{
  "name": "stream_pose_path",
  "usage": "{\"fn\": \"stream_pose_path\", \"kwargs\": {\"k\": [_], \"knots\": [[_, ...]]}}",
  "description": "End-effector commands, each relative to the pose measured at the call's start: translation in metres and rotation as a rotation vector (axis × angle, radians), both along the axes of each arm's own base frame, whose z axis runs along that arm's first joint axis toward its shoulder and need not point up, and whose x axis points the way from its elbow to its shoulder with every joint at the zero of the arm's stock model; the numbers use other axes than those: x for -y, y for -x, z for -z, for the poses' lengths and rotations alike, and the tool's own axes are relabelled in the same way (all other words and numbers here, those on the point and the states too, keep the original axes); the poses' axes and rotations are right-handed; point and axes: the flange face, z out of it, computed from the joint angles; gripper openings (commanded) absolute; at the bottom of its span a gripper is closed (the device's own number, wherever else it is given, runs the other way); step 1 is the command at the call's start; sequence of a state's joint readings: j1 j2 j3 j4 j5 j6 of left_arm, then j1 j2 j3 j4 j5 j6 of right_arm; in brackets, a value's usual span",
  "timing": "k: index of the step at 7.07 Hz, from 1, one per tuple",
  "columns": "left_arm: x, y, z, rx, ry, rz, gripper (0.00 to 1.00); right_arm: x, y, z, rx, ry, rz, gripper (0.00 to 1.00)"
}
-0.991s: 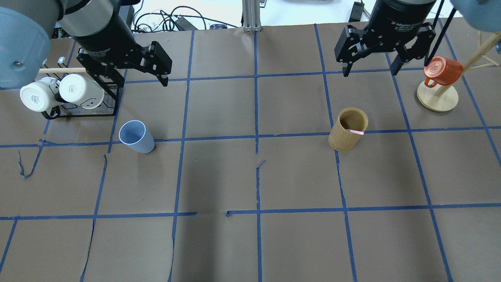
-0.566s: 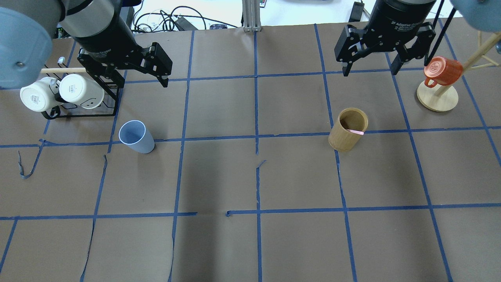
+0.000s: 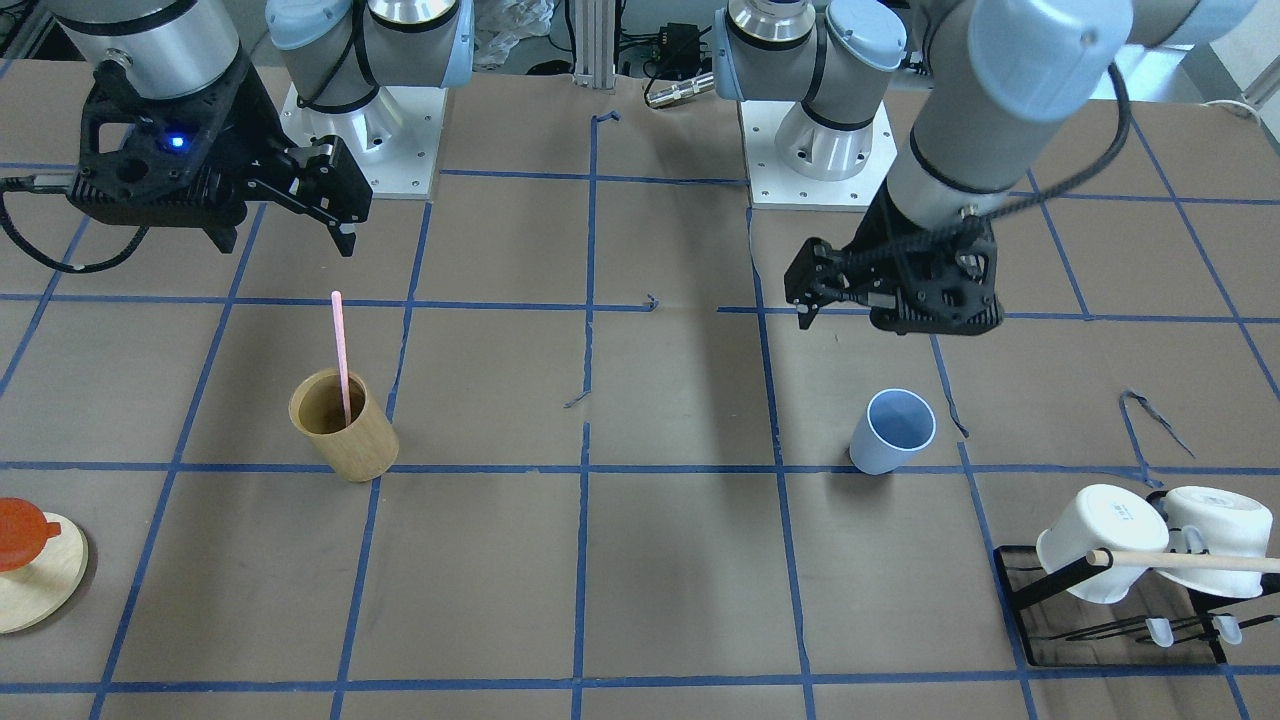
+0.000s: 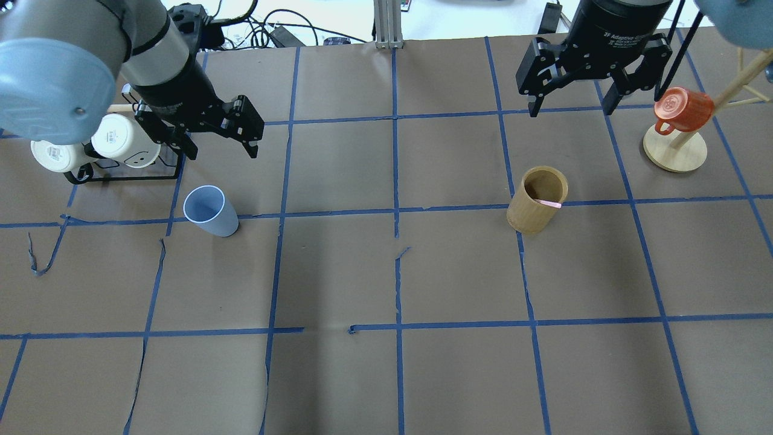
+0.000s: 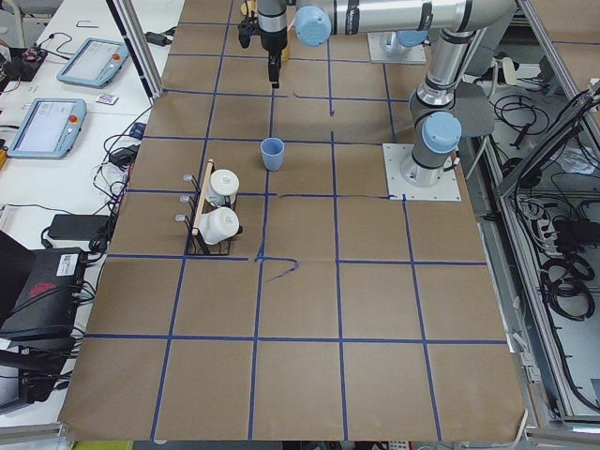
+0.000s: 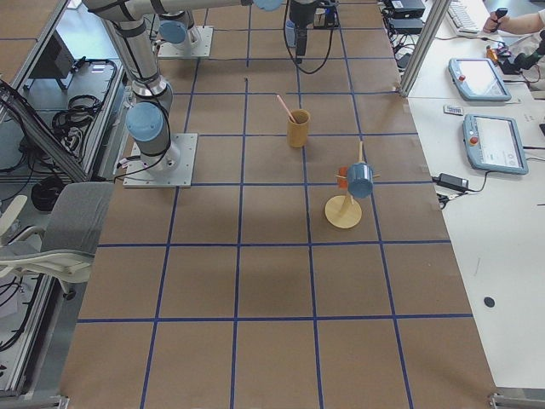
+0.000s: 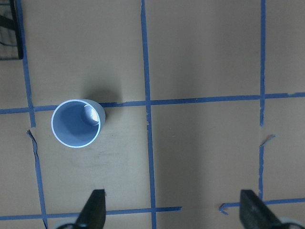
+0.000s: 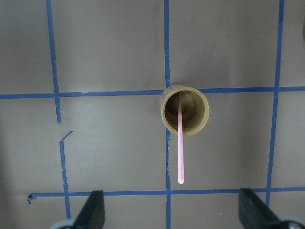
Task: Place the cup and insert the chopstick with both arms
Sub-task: 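Lower the left gripper onto the light blue cup and grasp its rim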
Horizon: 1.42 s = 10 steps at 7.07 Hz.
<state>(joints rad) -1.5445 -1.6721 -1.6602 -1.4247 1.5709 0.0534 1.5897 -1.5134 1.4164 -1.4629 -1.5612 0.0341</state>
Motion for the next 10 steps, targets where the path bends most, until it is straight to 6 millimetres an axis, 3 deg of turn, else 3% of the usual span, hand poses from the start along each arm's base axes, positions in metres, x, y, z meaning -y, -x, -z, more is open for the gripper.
{"fn": "stream_pose_path", "kwargs": {"k": [1, 2, 3, 6, 7, 9, 10], "knots": [[-0.003, -0.021, 0.107, 0.084, -0.028, 0.049, 0.97, 0.002, -0.003, -0.002, 0.027, 0.016, 0.002, 1.0], [-0.006, -0.022, 0.134, 0.084, -0.075, 0.064, 0.97, 0.002, -0.004, -0.001, 0.031, 0.015, 0.002, 1.0], [-0.003, -0.023, 0.145, 0.089, -0.098, 0.066, 0.97, 0.002, -0.004, -0.001, 0.031, 0.015, 0.003, 1.0], [0.005, -0.03, 0.153, 0.13, -0.101, 0.073, 0.27, 0.001, -0.004, -0.002, 0.031, 0.016, -0.001, 1.0], [0.006, -0.04, 0.153, 0.127, -0.102, 0.054, 0.07, 0.003, -0.003, 0.001, 0.029, 0.011, -0.006, 1.0], [0.008, -0.05, 0.151, 0.126, -0.098, 0.04, 0.0, 0.022, 0.006, 0.023, -0.011, 0.036, -0.045, 1.0], [0.008, -0.05, 0.149, 0.127, -0.094, 0.04, 0.0, 0.029, 0.022, 0.029, -0.062, 0.077, -0.11, 1.0]]}}
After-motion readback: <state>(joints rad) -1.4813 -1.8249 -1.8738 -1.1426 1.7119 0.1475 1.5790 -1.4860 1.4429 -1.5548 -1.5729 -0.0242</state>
